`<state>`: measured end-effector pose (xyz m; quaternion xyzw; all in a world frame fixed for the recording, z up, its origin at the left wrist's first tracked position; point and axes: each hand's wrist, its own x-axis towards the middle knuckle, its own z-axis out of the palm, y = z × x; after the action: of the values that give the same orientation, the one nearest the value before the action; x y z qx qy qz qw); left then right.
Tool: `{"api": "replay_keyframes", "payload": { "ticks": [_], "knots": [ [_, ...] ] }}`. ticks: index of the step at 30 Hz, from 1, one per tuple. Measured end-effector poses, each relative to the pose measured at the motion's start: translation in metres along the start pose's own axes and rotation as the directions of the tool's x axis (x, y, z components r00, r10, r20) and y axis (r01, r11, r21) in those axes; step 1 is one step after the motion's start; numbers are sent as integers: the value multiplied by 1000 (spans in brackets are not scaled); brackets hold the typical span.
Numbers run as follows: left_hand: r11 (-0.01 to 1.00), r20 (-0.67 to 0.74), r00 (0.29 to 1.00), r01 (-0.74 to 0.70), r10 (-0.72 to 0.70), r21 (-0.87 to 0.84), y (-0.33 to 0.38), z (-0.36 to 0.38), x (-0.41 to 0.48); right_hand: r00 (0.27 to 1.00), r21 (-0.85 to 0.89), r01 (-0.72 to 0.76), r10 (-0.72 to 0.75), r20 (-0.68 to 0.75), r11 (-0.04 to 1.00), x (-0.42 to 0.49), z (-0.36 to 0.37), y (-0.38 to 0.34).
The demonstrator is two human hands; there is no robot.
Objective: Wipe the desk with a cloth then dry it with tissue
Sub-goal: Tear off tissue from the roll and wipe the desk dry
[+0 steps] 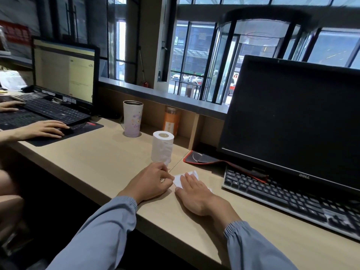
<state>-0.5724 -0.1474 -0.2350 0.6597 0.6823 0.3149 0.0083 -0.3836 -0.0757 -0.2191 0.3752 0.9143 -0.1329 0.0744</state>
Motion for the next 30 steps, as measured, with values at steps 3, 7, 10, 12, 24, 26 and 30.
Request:
{"api": "replay_keyframes", "payload": {
  "ticks": [3, 7, 10, 12, 24, 26, 30],
  "knots": [
    [1000, -14, 1000, -3, 3, -7, 0, 1, 1, 1000, 5, -6, 6, 6, 1000, 3, -7, 4],
    [1000, -24, 1000, -10, 10, -1, 0, 0, 1, 996, 4, -91, 91, -8, 996, 25, -16, 7],
    [1000, -19, 1000, -3, 3, 2, 0, 1, 1, 994, -5, -108, 108, -27, 994, 24, -11, 5],
    [1000, -21, 1000, -7, 7, -1, 0, 1, 2, 995, 21, -92, 92, -39, 996, 17, -5, 7],
    [1000, -22, 1000, -7, 7, 4, 2, -1, -1, 982, 22, -188, 188, -23, 982, 32, -19, 19],
    [1000, -24, 1000, -10, 10, 9, 1, -1, 1, 980, 0, -199, 199, -6, 980, 25, -15, 19],
    [1000, -3, 1000, -3, 3, 20, -1, 1, 2, 977, 10, -215, 215, 9, 977, 26, -16, 23]
  ]
}}
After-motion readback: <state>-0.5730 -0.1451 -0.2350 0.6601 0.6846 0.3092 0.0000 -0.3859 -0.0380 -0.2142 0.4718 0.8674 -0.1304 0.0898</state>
